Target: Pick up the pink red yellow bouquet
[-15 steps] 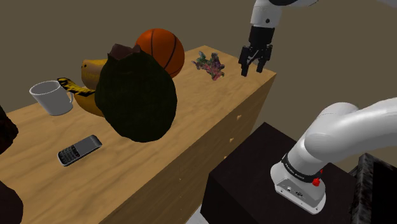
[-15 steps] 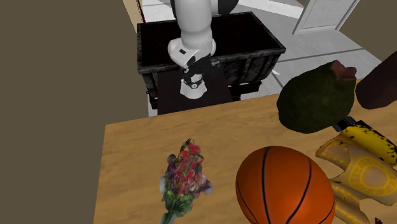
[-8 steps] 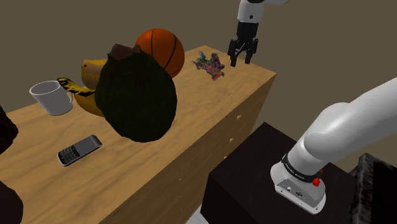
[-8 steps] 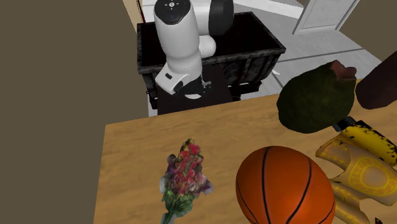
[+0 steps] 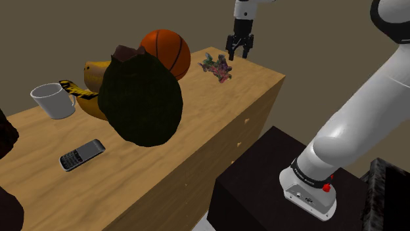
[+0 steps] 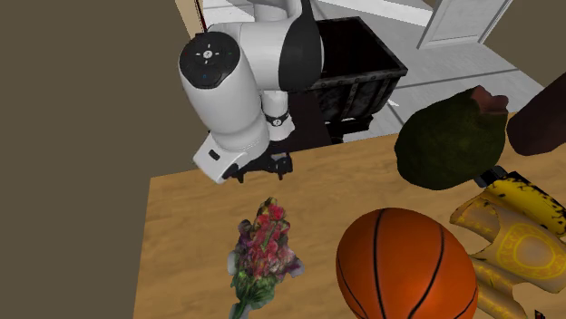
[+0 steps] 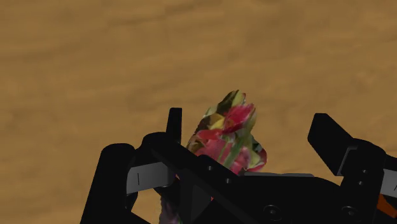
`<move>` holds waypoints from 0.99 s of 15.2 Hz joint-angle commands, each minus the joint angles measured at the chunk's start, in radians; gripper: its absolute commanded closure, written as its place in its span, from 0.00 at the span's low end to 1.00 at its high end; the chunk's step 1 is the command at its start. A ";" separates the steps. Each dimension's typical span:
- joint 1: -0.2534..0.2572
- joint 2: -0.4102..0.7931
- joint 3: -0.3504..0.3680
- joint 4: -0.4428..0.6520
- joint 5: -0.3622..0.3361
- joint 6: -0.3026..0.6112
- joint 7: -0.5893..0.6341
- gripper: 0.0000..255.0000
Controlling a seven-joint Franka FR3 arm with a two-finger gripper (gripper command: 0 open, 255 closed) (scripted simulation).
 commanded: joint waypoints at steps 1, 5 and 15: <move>-0.007 0.090 -0.011 0.095 0.010 -0.007 -0.026 0.00; -0.029 0.261 -0.024 0.298 0.034 -0.046 -0.070 0.00; -0.103 0.643 -0.025 0.808 0.088 -0.183 -0.126 0.00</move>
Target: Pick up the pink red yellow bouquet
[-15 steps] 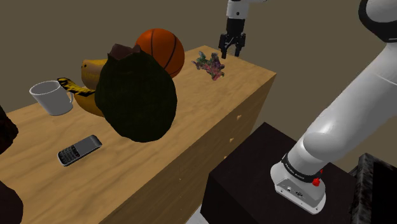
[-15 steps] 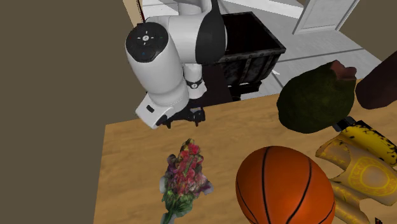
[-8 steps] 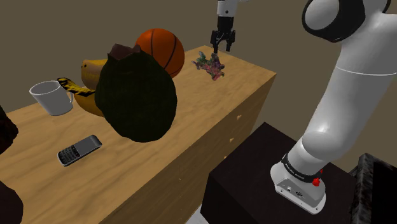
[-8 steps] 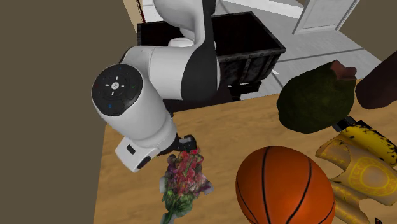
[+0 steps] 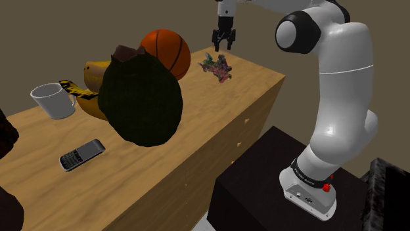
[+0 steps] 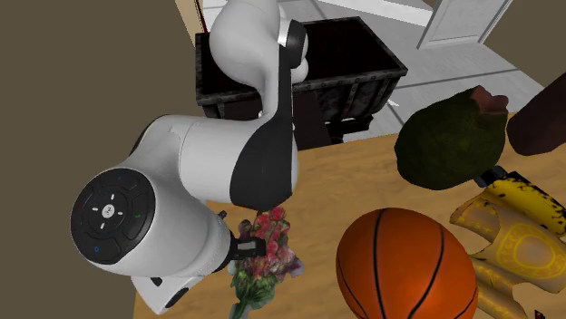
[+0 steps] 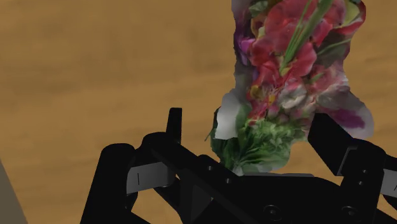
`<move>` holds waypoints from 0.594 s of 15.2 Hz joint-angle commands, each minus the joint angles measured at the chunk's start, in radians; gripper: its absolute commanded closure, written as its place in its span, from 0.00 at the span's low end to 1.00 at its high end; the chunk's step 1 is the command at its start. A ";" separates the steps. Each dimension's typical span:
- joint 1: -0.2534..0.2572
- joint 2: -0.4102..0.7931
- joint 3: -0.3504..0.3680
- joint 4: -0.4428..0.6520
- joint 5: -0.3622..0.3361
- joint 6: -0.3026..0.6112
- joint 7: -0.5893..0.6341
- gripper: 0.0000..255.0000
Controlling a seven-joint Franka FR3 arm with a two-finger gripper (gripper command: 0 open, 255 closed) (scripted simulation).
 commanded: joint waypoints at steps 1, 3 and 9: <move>0.000 0.008 0.000 -0.012 0.001 0.020 -0.003 0.00; 0.003 0.002 0.000 -0.048 0.000 0.050 -0.005 0.00; 0.005 0.001 0.000 -0.084 0.000 0.085 -0.008 1.00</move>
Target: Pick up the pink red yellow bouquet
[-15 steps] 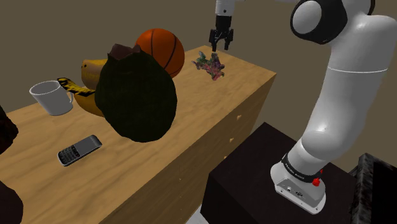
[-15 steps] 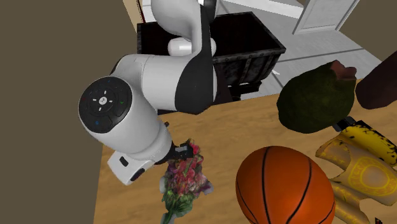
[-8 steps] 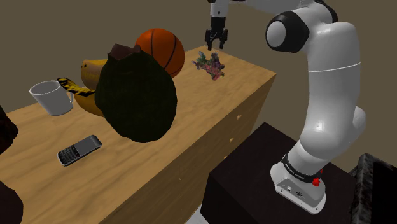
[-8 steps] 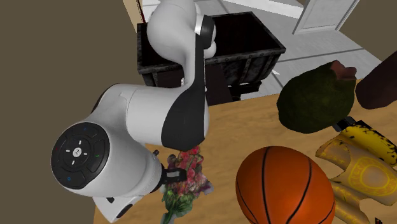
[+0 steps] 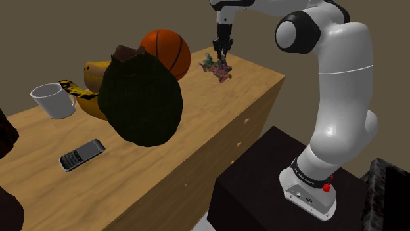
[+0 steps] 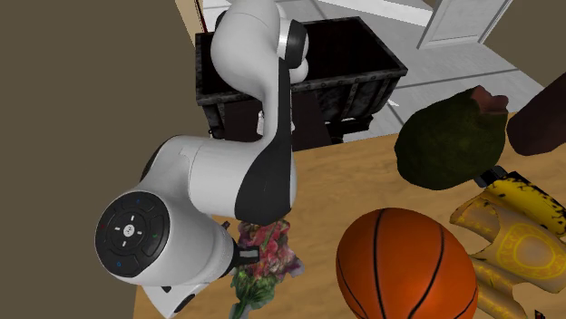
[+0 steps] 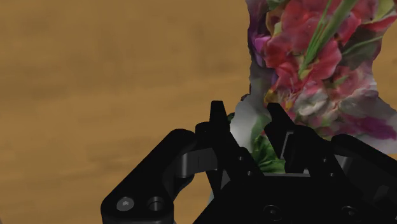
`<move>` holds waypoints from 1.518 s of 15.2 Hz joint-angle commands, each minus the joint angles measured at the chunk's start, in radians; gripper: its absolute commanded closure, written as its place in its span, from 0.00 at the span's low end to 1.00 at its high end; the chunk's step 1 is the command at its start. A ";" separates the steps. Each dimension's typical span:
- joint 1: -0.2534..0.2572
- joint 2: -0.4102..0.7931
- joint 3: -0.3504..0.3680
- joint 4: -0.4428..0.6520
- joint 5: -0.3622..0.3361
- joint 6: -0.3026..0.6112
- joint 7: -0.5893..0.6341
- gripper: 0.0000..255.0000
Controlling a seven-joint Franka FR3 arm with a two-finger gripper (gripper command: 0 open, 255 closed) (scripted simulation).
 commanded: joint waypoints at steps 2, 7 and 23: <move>0.000 0.001 0.000 0.000 0.000 0.001 0.000 1.00; 0.000 0.001 0.000 -0.001 0.000 0.001 0.000 1.00; -0.033 0.083 0.005 0.342 0.013 -0.256 0.020 1.00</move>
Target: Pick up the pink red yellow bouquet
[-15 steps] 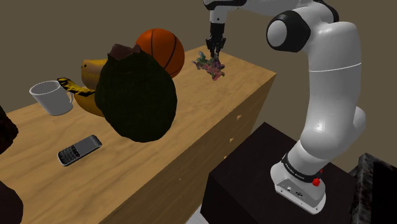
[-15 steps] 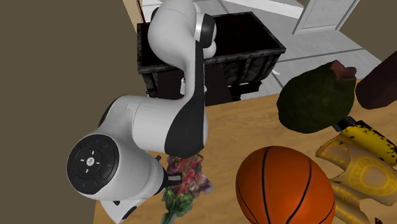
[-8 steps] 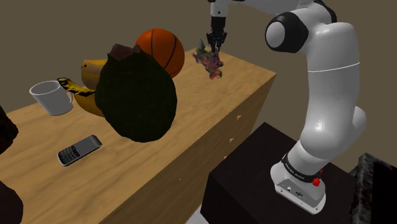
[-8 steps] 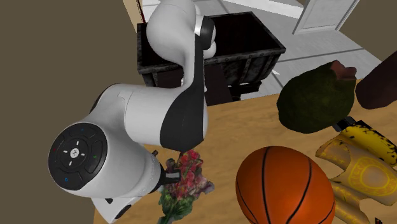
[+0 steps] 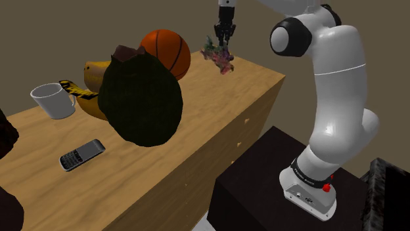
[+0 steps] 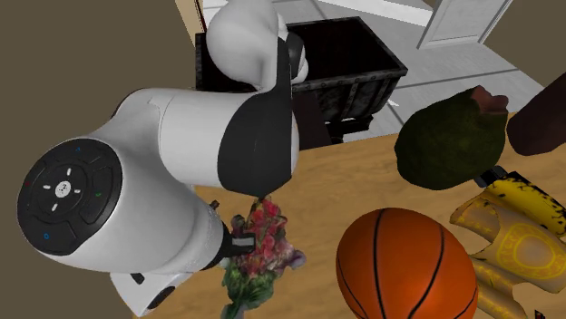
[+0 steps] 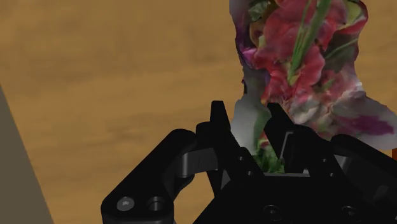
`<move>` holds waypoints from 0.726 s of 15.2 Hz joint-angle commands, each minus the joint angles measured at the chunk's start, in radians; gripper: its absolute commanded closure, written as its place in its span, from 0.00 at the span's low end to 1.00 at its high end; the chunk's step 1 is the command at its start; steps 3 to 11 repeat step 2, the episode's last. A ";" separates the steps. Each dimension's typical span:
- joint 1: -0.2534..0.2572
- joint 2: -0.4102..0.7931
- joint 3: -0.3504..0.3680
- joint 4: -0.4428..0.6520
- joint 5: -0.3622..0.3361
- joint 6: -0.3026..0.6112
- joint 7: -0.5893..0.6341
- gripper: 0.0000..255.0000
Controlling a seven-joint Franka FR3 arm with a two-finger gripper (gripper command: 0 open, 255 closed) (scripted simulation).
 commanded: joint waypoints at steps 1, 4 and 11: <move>-0.003 0.010 0.001 0.034 0.002 -0.023 0.003 1.00; -0.003 0.010 0.001 0.033 0.002 -0.023 0.002 1.00; -0.003 0.010 0.001 0.033 0.002 -0.023 0.002 1.00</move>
